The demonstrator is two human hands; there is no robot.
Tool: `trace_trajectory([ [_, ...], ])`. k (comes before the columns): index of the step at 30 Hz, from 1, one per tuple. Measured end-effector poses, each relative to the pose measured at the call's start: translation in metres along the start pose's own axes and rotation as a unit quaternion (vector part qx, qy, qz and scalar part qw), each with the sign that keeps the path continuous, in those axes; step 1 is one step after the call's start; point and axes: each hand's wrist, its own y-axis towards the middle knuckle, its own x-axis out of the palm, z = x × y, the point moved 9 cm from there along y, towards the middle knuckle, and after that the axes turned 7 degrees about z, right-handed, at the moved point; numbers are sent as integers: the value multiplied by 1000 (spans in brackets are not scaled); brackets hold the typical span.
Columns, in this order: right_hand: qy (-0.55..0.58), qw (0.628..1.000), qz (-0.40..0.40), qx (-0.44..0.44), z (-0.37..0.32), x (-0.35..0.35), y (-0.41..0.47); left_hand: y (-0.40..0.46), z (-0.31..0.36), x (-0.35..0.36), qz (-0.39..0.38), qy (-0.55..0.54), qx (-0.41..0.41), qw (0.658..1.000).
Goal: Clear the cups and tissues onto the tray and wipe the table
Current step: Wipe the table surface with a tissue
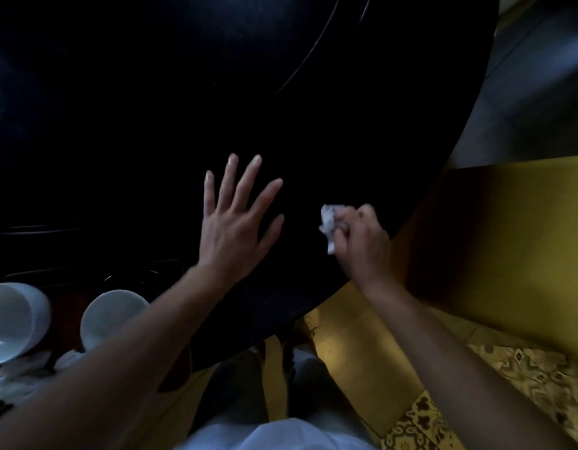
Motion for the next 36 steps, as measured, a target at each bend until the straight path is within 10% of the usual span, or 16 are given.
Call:
trace_trajectory([
  [7,35,998,-39,19,4,2,-30,64,-56,31,-112,116,157,974],
  [22,12,996,78,27,9,-17,145,97,-63,27,-113,77,118,984],
  [36,11,999,24,-45,-16,6,13,108,-56,35,-114,70,99,986],
])
